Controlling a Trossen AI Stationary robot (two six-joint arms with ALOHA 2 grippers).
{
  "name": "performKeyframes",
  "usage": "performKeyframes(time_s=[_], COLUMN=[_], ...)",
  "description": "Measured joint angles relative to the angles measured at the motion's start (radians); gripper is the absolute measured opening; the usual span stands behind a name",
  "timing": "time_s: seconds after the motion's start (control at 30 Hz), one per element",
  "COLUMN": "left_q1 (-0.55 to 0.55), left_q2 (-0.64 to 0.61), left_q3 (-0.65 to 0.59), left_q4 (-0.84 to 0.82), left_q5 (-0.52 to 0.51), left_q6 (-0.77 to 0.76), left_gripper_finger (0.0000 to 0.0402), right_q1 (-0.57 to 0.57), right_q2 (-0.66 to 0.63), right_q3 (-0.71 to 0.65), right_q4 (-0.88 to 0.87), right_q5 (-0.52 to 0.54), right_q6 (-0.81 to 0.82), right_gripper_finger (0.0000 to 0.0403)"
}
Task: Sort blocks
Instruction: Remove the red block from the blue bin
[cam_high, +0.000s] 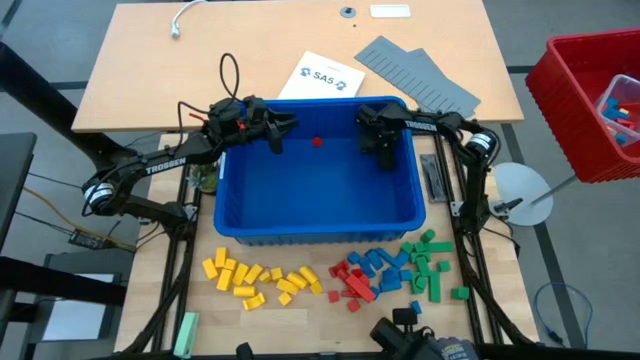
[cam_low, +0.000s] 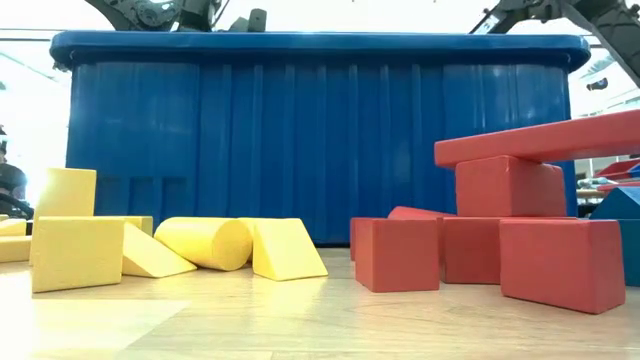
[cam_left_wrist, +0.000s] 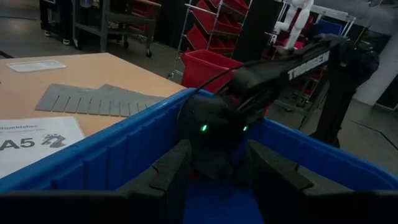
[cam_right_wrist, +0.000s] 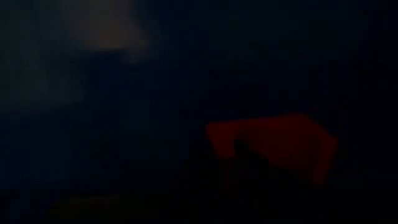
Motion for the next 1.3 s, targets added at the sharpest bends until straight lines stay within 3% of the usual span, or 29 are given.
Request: performKeyframes(time_s=[0.37,0.6,0.93,1.3], left_q1=[0.0,0.0,0.0,0.0], left_q2=[0.0,0.0,0.0,0.0], left_q3=[0.0,0.0,0.0,0.0], left_q4=[-0.001,0.0,0.0,-0.001], left_q5=[0.0,0.0,0.0,0.0], left_q6=[0.0,0.0,0.0,0.0], left_gripper_finger=[0.0163,0.0163,0.0163,0.0163], right_q1=[0.093,0.258,0.68,1.1], right_q2=[-0.329,-0.602,-0.796,-0.723], right_q3=[0.0,0.0,0.001,0.001], right_q4=[-0.016,-0.003,0.107,0.21], right_q5=[-0.181,-0.344,-0.307,-0.132], right_q6=[0.156,0.408,0.742,0.896], right_gripper_finger=[0.0015,0.0018,0.0017,0.0017])
